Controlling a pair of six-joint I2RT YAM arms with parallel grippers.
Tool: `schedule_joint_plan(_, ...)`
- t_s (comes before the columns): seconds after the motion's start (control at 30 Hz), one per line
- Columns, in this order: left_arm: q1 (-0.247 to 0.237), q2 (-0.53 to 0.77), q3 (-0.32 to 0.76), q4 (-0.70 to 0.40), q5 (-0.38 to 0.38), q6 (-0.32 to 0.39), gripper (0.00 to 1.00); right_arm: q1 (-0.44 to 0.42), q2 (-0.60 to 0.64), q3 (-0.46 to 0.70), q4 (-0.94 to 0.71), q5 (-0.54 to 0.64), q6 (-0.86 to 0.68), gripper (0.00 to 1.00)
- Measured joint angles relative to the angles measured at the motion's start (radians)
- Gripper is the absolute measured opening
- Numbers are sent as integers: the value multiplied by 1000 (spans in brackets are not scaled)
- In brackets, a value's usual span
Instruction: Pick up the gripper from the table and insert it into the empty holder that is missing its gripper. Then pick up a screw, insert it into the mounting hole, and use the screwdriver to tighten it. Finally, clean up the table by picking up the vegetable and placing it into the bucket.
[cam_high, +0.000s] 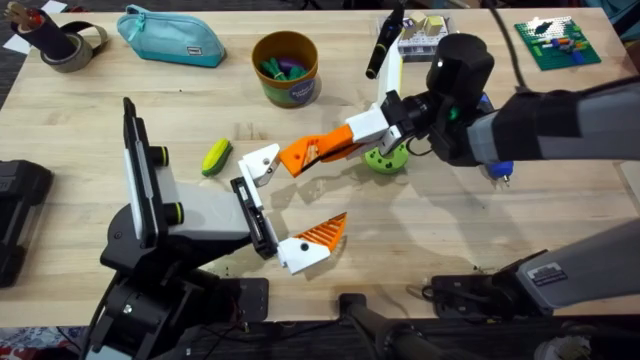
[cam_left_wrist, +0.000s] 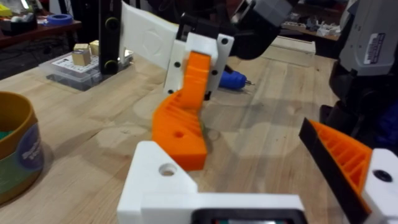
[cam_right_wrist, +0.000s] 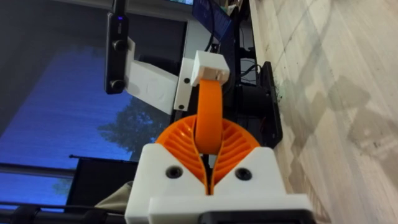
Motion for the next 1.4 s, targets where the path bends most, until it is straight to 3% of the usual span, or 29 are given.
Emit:
schedule_joint_plan(0.33,0,6,2,11,1,-7,993,-9,22,-8,72,4,111,17)
schedule_joint_plan(0.6,0,6,2,11,0,-6,993,-57,-120,-140,75,24,128,18)
schedule_joint_plan(0.93,0,6,2,11,-1,-6,993,-56,-361,-366,110,250,144,18)
schedule_joint_plan(1.13,0,6,2,11,-1,-6,993,-23,-374,-407,132,355,182,18)
schedule_joint_plan(1.4,0,6,2,11,-1,-6,993,-6,-374,-408,201,389,245,18)
